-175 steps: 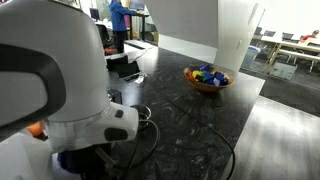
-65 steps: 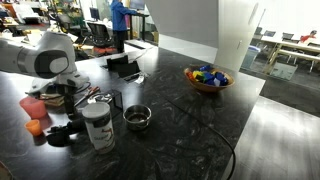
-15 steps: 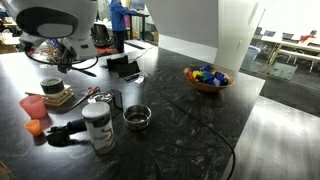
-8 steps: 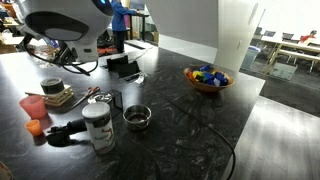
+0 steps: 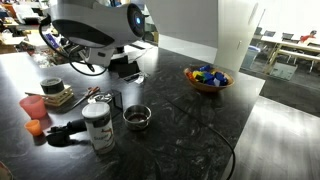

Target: Pick the cup from the far end and put it on the plate

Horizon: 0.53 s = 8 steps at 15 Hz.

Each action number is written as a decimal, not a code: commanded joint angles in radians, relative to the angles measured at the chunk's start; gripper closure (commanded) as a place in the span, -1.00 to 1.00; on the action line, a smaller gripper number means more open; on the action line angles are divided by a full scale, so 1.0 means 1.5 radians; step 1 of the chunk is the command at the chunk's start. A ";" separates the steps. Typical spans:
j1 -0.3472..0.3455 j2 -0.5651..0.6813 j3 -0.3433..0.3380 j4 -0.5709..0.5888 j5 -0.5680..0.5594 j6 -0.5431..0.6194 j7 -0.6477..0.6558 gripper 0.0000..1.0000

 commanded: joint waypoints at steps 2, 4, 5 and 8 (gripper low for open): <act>-0.010 0.012 -0.008 -0.004 0.046 0.008 0.073 0.58; -0.011 0.014 -0.011 -0.014 0.052 0.010 0.088 0.58; -0.011 0.013 -0.012 -0.022 0.055 0.013 0.087 0.58; -0.013 0.007 -0.018 -0.049 0.043 0.041 0.081 0.58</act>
